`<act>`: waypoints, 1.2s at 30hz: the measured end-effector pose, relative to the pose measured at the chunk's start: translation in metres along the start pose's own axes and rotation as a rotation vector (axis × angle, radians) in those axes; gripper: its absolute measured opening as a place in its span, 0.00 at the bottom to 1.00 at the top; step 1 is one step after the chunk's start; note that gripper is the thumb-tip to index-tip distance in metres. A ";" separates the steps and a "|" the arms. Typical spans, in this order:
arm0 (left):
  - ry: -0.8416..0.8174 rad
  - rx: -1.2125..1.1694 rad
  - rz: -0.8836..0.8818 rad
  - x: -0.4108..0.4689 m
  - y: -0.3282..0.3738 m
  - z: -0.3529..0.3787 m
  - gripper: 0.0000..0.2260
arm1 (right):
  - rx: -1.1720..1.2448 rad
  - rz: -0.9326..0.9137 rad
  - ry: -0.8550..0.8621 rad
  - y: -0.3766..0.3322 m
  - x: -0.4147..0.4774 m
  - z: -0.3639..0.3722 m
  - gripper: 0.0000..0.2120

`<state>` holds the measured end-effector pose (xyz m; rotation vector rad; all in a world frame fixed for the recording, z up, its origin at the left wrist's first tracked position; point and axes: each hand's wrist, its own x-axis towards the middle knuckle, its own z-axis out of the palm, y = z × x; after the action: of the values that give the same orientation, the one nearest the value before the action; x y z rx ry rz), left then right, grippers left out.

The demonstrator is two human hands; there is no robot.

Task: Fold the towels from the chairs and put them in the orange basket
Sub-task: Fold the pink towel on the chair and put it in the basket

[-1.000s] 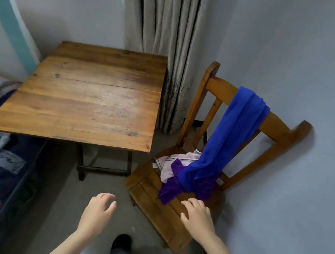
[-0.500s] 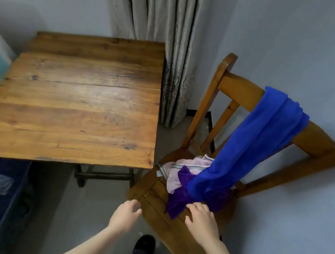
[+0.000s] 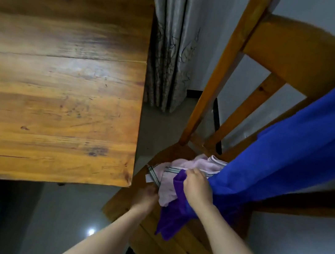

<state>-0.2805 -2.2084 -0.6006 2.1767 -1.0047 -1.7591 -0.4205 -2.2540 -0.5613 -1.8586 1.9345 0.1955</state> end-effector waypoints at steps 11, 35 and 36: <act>-0.018 0.002 -0.081 0.076 -0.001 0.041 0.17 | -0.355 0.011 -0.208 0.020 0.066 0.035 0.20; 0.173 0.017 0.594 -0.174 0.102 -0.060 0.06 | 0.555 0.131 0.153 -0.003 -0.112 -0.180 0.07; 0.183 0.041 0.640 -0.184 0.108 -0.066 0.07 | 0.573 0.119 0.171 -0.006 -0.121 -0.189 0.07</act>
<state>-0.2763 -2.1997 -0.3776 1.7111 -1.4789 -1.2295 -0.4573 -2.2202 -0.3423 -1.4156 1.9439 -0.4526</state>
